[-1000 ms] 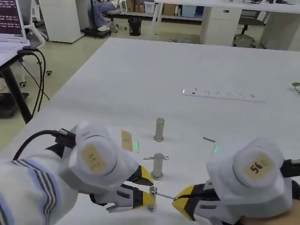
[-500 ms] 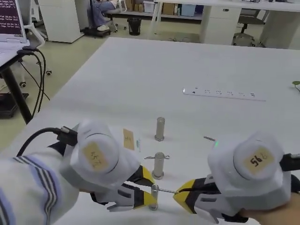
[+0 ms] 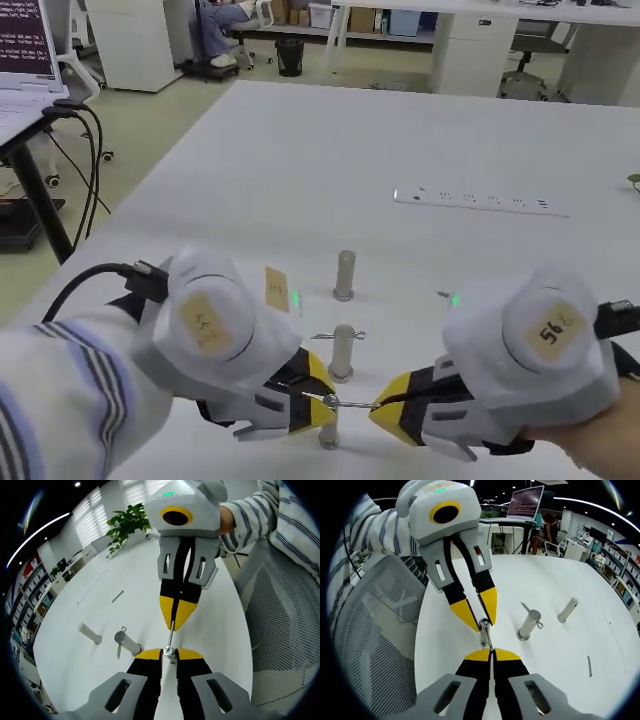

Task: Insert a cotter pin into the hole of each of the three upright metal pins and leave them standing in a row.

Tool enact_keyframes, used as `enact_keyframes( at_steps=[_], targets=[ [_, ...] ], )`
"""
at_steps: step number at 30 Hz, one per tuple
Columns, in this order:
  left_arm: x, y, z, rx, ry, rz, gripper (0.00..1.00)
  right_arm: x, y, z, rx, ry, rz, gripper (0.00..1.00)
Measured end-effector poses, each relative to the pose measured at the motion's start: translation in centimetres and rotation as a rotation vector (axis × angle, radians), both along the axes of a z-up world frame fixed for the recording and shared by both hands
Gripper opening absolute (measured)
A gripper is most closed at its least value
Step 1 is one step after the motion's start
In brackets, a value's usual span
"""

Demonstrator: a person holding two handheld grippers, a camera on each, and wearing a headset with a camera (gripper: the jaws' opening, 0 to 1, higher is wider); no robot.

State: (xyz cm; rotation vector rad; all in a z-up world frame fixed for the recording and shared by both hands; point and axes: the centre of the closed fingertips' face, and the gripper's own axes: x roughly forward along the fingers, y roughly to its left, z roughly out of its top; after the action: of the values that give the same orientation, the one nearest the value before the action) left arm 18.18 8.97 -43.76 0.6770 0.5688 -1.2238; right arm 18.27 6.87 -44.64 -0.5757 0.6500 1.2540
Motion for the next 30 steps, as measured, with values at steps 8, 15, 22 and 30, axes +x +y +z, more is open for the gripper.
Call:
enact_keyframes(
  at_steps=[8, 15, 22, 30],
  targets=[
    [0.0, 0.0, 0.0, -0.012, 0.018, 0.016, 0.06, 0.5, 0.4, -0.1, -0.015, -0.003, 0.022, 0.00],
    [-0.1, -0.4, 0.0, -0.027, 0.021, 0.013, 0.05, -0.3, 1.3, -0.4, 0.011, 0.019, 0.046, 0.00],
    [-0.1, -0.6, 0.0, -0.024, 0.022, 0.010, 0.06, -0.6, 2.3, -0.2, 0.038, -0.008, 0.086, 0.00],
    [-0.1, -0.6, 0.0, -0.014, 0.017, 0.004, 0.06, -0.1, 1.2, -0.1, 0.049, -0.044, 0.066, 0.10]
  ],
)
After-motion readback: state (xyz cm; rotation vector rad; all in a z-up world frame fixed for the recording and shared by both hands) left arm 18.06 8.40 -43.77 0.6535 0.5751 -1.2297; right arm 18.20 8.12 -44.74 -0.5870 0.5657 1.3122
